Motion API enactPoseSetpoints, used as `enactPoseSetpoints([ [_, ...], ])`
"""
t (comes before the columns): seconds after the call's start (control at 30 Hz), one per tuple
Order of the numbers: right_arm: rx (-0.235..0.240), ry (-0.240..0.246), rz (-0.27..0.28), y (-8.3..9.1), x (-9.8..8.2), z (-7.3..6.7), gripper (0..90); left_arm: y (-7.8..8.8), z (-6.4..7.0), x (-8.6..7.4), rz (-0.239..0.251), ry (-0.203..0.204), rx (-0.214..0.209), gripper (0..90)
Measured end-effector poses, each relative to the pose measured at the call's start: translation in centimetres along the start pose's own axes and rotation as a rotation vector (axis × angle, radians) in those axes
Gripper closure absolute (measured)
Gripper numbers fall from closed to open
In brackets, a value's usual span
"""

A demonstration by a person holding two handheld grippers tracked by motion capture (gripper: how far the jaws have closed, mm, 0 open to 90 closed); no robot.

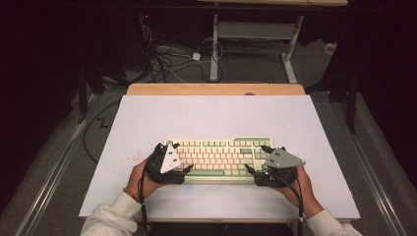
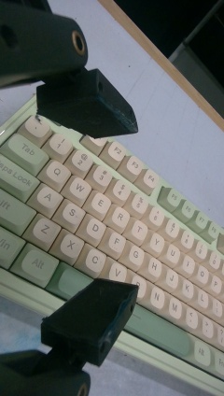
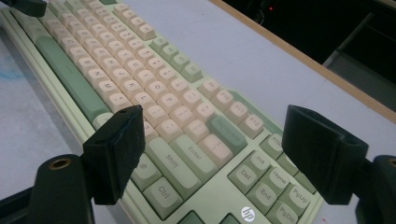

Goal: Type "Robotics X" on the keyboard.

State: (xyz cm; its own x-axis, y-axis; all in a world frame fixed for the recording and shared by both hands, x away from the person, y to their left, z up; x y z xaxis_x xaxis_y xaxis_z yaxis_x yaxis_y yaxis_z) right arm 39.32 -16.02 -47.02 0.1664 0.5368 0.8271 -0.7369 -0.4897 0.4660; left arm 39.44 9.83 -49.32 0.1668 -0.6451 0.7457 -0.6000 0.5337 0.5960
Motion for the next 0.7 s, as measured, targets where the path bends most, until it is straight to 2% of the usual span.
enactPoseSetpoints([
  [0.23,-0.004,0.02,0.011,0.8,-0.1,0.2,22.4,0.6,0.0,-0.1,0.01,-0.006,0.016,19.6],
  [0.7,-0.022,0.019,0.04,2.5,-0.1,0.8,22.3,2.2,-0.2,-0.3,0.04,-0.012,0.038,19.6],
])
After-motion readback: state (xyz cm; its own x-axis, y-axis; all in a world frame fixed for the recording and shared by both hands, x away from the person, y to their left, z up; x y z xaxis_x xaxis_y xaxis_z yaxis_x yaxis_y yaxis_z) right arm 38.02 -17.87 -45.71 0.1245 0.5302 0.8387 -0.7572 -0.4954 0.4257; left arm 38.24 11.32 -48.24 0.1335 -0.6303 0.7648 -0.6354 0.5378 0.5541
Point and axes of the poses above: each handheld gripper's, and its own axes: y roughly backward along the jaws, x roughly out of its top, z roughly to its right, the point moved 9 cm from there along -y, roughly forward along the jaws, and after that the axes turned 3 degrees about -x, right-handed, at the moved point
